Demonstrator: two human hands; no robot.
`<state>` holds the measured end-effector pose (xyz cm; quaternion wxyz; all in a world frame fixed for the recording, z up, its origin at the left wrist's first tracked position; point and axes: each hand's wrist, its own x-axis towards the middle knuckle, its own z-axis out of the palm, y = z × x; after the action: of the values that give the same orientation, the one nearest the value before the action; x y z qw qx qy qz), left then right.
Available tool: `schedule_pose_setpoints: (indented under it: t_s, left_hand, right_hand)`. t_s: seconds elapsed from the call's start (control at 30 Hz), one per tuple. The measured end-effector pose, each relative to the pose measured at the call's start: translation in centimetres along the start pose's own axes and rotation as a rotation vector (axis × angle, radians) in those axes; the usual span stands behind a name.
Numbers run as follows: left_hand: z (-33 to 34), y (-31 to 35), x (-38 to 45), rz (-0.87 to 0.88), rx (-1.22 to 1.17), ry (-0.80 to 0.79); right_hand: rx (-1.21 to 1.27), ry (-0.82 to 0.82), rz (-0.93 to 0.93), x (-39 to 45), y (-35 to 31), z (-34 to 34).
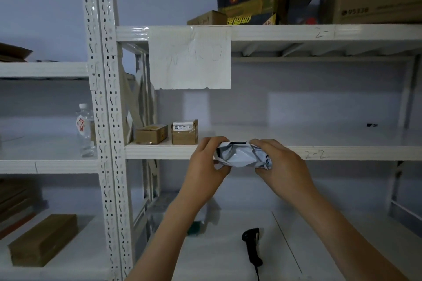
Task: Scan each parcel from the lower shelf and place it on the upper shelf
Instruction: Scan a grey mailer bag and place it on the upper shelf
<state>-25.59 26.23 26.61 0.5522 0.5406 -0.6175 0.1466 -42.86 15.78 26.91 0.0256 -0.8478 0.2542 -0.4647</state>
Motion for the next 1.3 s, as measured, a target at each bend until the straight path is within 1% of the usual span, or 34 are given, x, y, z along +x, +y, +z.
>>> schedule_pose_setpoints:
  t_s: [0.27, 0.5, 0.6, 0.8, 0.9, 1.07, 1.2, 1.3]
  left_hand:
    - [3.1, -3.8, 6.2, 0.043, 0.11, 0.037]
    - [5.2, -5.9, 10.6, 0.024, 0.164, 0.036]
    - [6.2, -7.7, 11.8, -0.012, 0.202, 0.007]
    - [8.0, -12.2, 12.7, -0.12, 0.229, -0.108]
    - [8.6, -14.2, 13.0, -0.148, 0.258, -0.15]
    - [9.2, -16.9, 13.0, -0.056, 0.314, -0.211]
    - [8.8, -18.8, 12.8, -0.018, 0.351, -0.24]
    - [8.5, -19.7, 12.5, -0.014, 0.397, -0.265]
  right_hand:
    - [0.016, 0.079, -0.04, 6.9, 4.7, 2.8]
    - [0.083, 0.177, -0.093, 11.6, 8.9, 5.8]
    - [0.098, 0.185, -0.092, 13.1, 10.3, 8.3]
    - [0.029, 0.094, -0.053, 15.1, 12.2, 13.3]
    - [0.015, 0.045, -0.035, 15.4, 12.5, 15.0]
    - [-0.053, -0.027, -0.014, 15.4, 12.3, 16.6]
    - [-0.123, -0.197, -0.029, 15.7, 11.4, 16.5]
    - [-0.034, -0.301, -0.01, 16.1, 11.4, 16.4]
